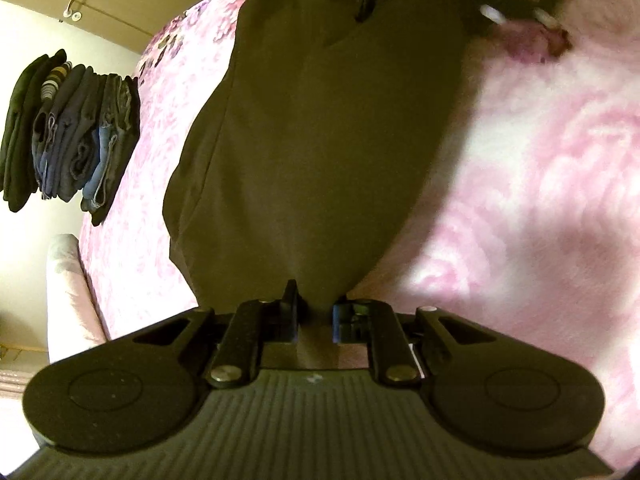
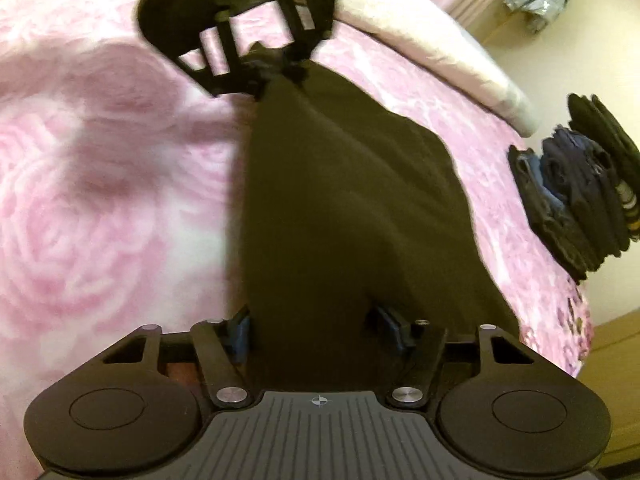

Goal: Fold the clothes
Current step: 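Grasp the folded shirt's two corners with both grippers and lift it, then carry the hanging shirt with both grippers toward the stack of dark clothes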

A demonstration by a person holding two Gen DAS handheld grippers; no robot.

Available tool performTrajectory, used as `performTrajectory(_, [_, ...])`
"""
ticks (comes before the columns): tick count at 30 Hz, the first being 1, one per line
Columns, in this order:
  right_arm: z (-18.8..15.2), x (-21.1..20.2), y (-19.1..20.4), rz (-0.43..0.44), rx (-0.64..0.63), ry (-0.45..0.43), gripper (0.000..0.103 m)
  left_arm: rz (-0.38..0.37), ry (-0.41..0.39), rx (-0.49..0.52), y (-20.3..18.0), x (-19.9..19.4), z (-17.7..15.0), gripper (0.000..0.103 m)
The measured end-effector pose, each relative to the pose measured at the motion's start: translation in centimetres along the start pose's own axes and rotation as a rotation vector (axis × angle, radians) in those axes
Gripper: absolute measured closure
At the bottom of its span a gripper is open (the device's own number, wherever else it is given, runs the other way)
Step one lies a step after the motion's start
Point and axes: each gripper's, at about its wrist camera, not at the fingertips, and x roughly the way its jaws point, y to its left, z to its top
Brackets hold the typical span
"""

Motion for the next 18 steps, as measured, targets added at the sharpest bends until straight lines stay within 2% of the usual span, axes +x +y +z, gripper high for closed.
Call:
performTrajectory(2, [-0.3,-0.9,-1.4,0.020,-0.002,-0.014,0.081,0.001,0.000,-0.025,0.1,-0.7,0.4,0.090])
performTrajectory(4, [-0.5,-2.0,-2.9,0.039,-0.001,-0.029,0.084,0.008,-0.007,-0.060,0.3,-1.9,1.0,0.090])
performTrajectory(7, [-1.0,-4.1,-5.2,0.040,0.013,-0.029,0.085,0.045,-0.039,-0.120,-0.3,-3.9,2.1,0.087])
performTrajectory(9, [-1.7,-5.4,-6.3,0.048,0.024,-0.009,0.085,0.074,-0.060,-0.162,-1.3,-4.9,2.8,0.080])
performTrajectory(10, [-2.0,-5.8,-6.7,0.052,0.022,0.001,0.085,0.083,-0.050,-0.187,-2.1,-4.9,3.1,0.071])
performTrajectory(11, [-2.3,-6.3,-6.9,0.055,0.017,0.012,0.085,0.090,-0.037,-0.212,-2.8,-4.8,3.5,0.068])
performTrajectory(16, [-4.3,-7.2,-6.7,0.066,-0.030,0.037,0.085,0.121,0.033,-0.248,-6.0,-3.1,5.5,0.069])
performTrajectory(18, [-5.1,-7.1,-6.3,0.062,-0.044,0.042,0.085,0.123,0.049,-0.245,-6.1,-2.6,5.9,0.078])
